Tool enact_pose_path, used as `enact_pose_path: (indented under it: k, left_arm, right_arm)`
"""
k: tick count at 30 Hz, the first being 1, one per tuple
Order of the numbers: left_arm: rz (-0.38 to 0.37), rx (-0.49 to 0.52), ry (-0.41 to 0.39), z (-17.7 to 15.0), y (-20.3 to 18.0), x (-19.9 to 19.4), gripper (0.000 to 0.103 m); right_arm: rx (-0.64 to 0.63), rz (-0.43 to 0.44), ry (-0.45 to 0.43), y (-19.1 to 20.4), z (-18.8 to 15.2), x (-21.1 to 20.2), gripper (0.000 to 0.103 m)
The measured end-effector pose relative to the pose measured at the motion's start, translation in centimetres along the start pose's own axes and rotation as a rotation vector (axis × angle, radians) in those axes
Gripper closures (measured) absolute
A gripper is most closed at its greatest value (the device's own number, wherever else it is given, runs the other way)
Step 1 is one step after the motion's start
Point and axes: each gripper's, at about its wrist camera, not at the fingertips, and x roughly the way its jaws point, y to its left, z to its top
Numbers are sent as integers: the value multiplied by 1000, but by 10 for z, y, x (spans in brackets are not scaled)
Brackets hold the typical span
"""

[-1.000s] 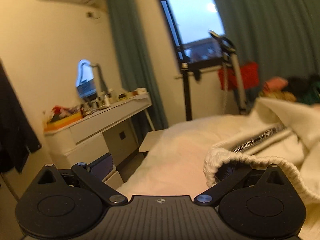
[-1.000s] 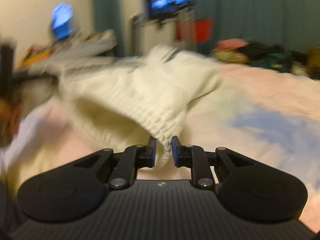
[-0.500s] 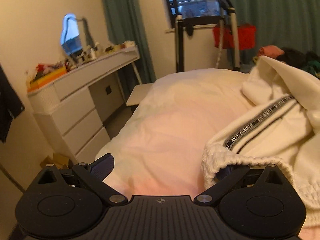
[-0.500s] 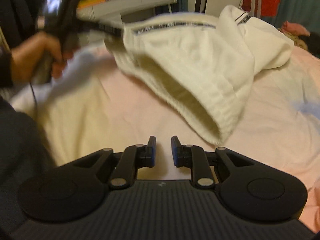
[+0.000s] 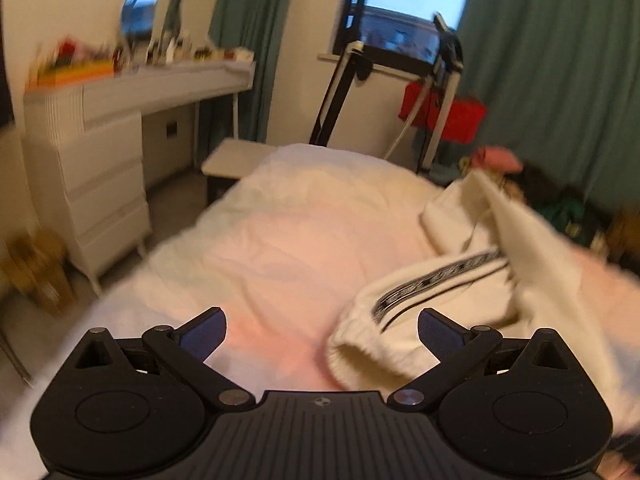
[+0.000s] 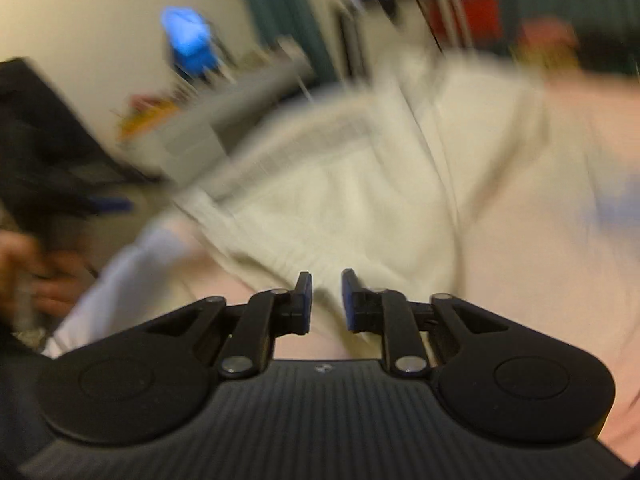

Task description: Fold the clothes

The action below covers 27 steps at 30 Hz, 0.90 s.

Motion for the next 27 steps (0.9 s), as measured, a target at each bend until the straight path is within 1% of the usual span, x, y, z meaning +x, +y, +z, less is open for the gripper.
enact_pose_path:
  k: [1, 2, 4, 5, 7, 8, 9, 10, 11, 12, 14, 15, 16, 17, 18, 19, 20, 21, 22, 23, 24, 25, 26, 27]
  left_arm:
    - [-18, -29, 6, 2, 3, 2, 0]
    - [-34, -52, 13, 3, 6, 6, 0]
    - [-66, -98, 26, 6, 11, 13, 0]
    - [-74, -107, 32, 7, 11, 19, 0]
    - [-88, -90, 51, 7, 10, 31, 1]
    - [-98, -77, 68, 5, 8, 38, 1]
    - [-107, -65, 88, 3, 6, 45, 2]
    - [-117, -55, 108, 1, 3, 53, 4]
    - [-127, -46, 129, -1, 0, 62, 5]
    - [-137, -36, 151, -4, -3, 68, 6]
    - [-125, -20, 180, -9, -9, 79, 8]
    - [-109, -12, 189, -11, -13, 84, 13]
    - [-92, -5, 197, -13, -17, 89, 22]
    - [-84, -7, 202, -14, -19, 93, 26]
    - [-73, -30, 195, -14, -19, 96, 33]
    - [-56, -60, 183, -15, -18, 98, 43]
    - [-42, -91, 169, -13, -16, 98, 53]
    - [-29, -123, 155, -12, -13, 98, 64]
    - [-37, -158, 143, -8, -8, 98, 74]
    - [-45, -189, 131, -2, -3, 96, 77]
    - [-47, -217, 119, 5, 2, 94, 80]
    - [-44, -239, 114, 13, 5, 93, 82]
    - [-39, -248, 109, 24, 7, 94, 82]
    - [-32, -252, 102, 36, 8, 95, 83]
  right_arm:
    - [11, 0, 55, -3, -5, 12, 86]
    - [7, 3, 73, -2, -9, 17, 86]
    - [56, 38, 61, -4, -7, 8, 85]
    - [86, 59, 53, -6, -5, 3, 82]
    - [199, 140, -27, -19, -2, -22, 81]
    - [250, 158, -74, -27, -1, -35, 76]
    - [297, 164, -122, -36, -1, -47, 58]
    - [343, 171, -171, -44, -1, -60, 45]
    - [377, 156, -212, -52, -2, -68, 21]
    - [411, 120, -245, -60, -3, -71, 15]
    - [477, 82, -239, -73, -5, -64, 15]
    - [508, 90, -218, -79, -6, -55, 15]
    - [526, 106, -194, -82, -7, -44, 15]
    - [520, 106, -169, -80, -6, -32, 15]
    - [507, 100, -142, -75, -5, -18, 17]
    - [466, 86, -115, -71, -6, -11, 20]
    - [415, 68, -87, -69, -7, -7, 35]
    - [380, 41, -74, -65, -9, -2, 41]
    - [358, 15, -82, -58, -12, -1, 43]
    - [363, 22, -93, -51, -14, -4, 55]
    - [388, 41, -111, -45, -15, -7, 64]
    - [418, 59, -133, -37, -17, -10, 66]
    - [435, 79, -166, -25, -19, -11, 70]
    - [448, 99, -204, -10, -21, -12, 72]
